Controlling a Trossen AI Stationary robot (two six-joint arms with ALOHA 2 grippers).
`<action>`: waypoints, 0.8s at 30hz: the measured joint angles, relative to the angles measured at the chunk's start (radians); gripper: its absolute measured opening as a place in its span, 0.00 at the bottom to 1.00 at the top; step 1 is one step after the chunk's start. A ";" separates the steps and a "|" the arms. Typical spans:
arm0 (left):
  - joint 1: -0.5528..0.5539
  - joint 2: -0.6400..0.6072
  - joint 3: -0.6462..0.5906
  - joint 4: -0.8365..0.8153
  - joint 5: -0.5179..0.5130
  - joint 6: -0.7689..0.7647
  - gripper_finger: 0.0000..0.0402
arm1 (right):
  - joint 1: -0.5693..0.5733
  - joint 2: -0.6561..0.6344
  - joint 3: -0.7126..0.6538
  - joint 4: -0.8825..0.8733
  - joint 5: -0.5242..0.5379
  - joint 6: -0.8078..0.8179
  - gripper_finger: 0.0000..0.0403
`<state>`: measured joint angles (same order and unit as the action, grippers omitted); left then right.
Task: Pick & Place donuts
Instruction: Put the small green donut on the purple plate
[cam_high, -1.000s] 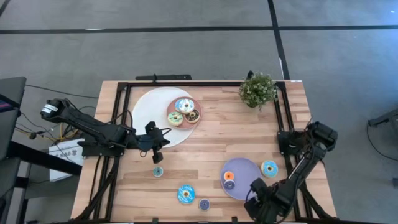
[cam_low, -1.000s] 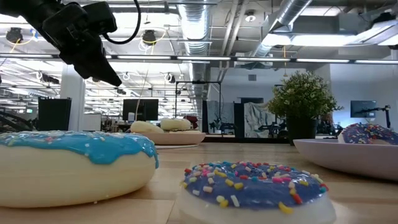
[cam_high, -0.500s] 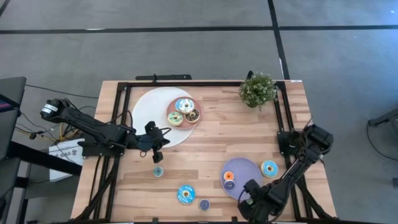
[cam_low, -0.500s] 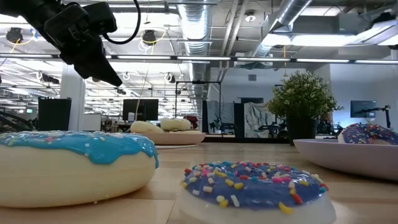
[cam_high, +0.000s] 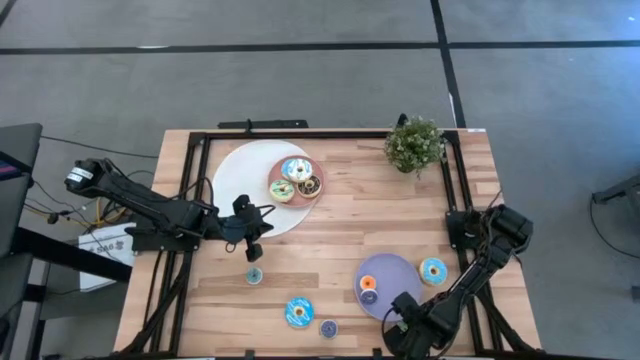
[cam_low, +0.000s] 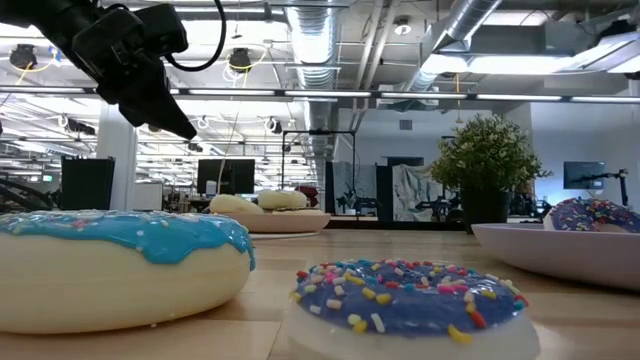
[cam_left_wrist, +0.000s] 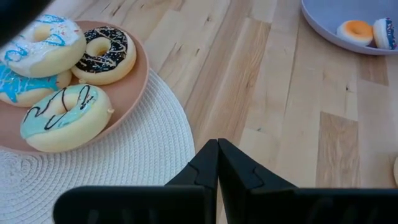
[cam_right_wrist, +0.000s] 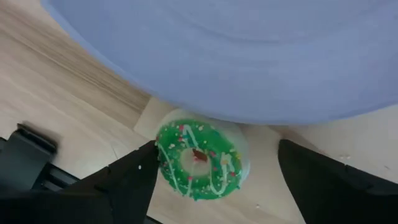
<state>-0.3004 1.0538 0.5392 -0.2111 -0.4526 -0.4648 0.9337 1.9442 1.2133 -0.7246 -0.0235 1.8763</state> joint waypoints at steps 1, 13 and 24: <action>0.000 0.000 0.000 0.000 0.000 0.000 0.00 | 0.000 0.000 0.000 0.000 0.000 0.000 0.78; 0.000 0.000 -0.001 0.000 0.000 -0.003 0.00 | 0.000 -0.027 0.012 -0.030 -0.084 -0.025 0.63; 0.000 0.000 -0.001 0.001 0.000 -0.021 0.00 | 0.000 -0.271 0.024 -0.186 0.063 -0.045 0.43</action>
<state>-0.3004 1.0538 0.5385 -0.2104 -0.4522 -0.4855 0.9337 1.6730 1.2369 -0.9107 0.0400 1.8317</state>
